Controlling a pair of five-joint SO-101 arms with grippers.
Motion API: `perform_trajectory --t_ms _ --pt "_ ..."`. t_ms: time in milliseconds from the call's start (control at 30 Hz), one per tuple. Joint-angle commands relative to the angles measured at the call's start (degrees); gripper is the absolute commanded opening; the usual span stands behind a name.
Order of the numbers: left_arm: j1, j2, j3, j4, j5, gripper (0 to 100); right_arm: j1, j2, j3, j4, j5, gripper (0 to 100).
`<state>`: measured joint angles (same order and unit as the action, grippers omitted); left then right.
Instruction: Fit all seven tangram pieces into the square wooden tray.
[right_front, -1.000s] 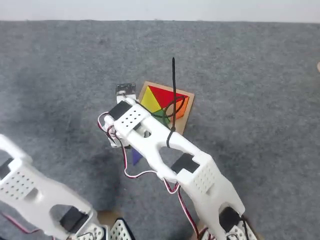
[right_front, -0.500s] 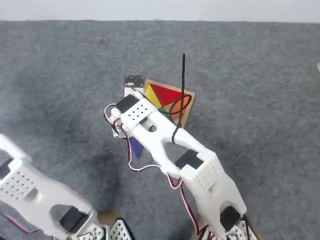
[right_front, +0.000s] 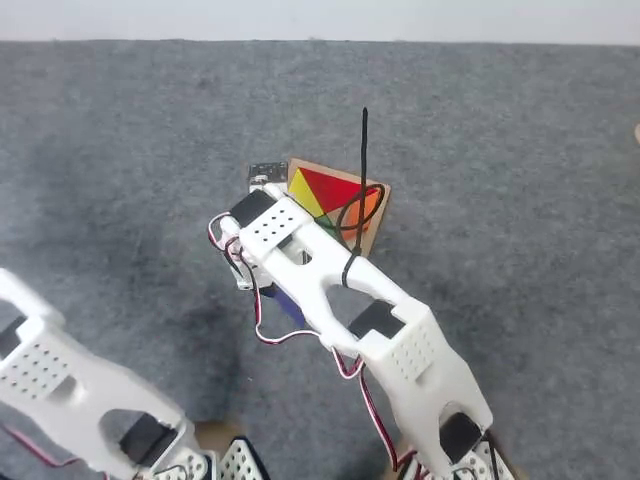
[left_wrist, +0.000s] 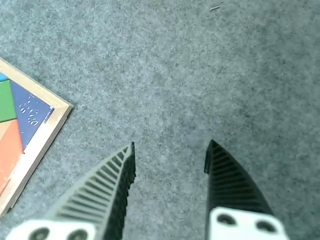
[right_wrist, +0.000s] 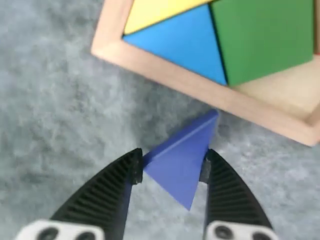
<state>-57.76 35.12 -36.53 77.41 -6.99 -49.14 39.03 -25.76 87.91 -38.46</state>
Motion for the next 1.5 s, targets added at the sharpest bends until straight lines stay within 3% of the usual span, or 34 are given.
perform_trajectory --t_ms 0,67,233,367,467,633,800,900,1167,1367,1467 --pt "2.55 -0.53 -0.66 0.62 0.53 22 -0.31 -6.73 -1.58 2.95 9.49 13.3" --pt "3.69 -0.53 -0.22 0.62 0.53 22 -0.31 -8.04 -1.58 6.46 19.34 13.6" --pt "4.84 -0.53 -0.04 0.26 0.44 22 5.14 -10.68 -1.58 12.09 52.92 13.2" --pt "4.84 -0.53 -0.13 0.18 -1.32 22 9.80 -13.58 -1.41 13.49 62.95 13.2" --pt "4.84 -0.53 -0.13 -0.18 -1.85 22 8.75 -14.11 -1.23 12.26 55.82 13.4" --pt "5.71 -0.44 0.04 -1.05 -1.67 22 2.51 -11.38 -1.32 4.00 28.75 13.9" --pt "5.45 -0.44 0.92 -1.49 -1.93 22 -2.77 -4.70 -1.05 2.68 11.60 13.8" --pt "5.19 -0.44 0.84 -1.49 -1.93 22 -1.71 -0.84 -1.14 2.51 14.15 13.9" --pt "5.19 -0.44 0.66 -1.49 -1.93 22 0.04 -0.40 -1.14 2.95 12.57 13.9" --pt "5.19 -0.44 0.57 -1.49 -1.93 22 -1.27 -3.38 -0.88 4.26 12.40 25.1" --pt "5.19 -0.44 0.66 -1.49 -1.93 22 -1.27 -3.47 -0.88 4.97 12.40 25.8"
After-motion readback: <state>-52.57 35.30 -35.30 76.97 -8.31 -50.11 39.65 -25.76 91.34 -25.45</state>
